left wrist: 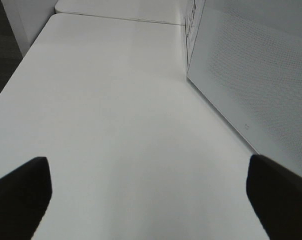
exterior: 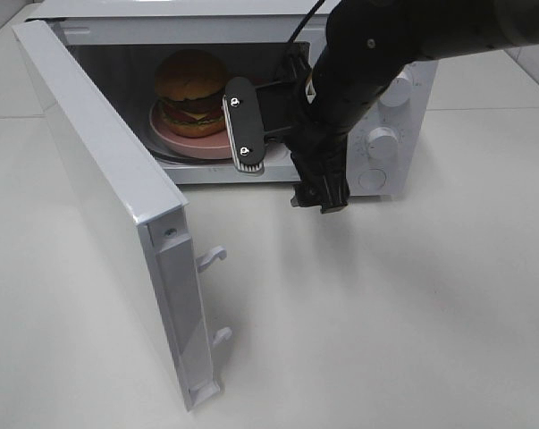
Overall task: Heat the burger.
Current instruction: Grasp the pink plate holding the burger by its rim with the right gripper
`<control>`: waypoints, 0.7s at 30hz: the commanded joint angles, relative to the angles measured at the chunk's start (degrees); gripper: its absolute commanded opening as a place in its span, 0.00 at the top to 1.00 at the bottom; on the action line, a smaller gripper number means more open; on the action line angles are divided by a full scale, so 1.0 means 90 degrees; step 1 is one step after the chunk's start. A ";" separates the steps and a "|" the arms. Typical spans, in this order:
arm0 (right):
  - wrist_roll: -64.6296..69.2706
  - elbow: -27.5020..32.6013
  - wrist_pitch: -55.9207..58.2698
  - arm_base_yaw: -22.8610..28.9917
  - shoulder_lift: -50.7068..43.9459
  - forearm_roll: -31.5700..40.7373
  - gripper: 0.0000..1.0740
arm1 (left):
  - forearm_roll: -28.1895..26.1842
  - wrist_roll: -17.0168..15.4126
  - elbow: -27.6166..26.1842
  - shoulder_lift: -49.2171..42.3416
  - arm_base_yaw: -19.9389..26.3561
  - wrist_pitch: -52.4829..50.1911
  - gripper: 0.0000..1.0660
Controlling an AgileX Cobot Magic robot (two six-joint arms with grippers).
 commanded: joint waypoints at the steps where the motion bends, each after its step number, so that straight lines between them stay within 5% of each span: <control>1: 0.0064 -0.0261 -0.0121 0.0038 0.0178 0.0000 0.19 | -0.0032 -0.0006 0.0019 -0.0025 0.0019 -0.0083 0.08; 21: 0.0344 -0.1993 -0.0439 0.0038 0.1719 0.0032 0.22 | -0.0032 -0.0006 0.0019 -0.0025 0.0019 -0.0083 0.08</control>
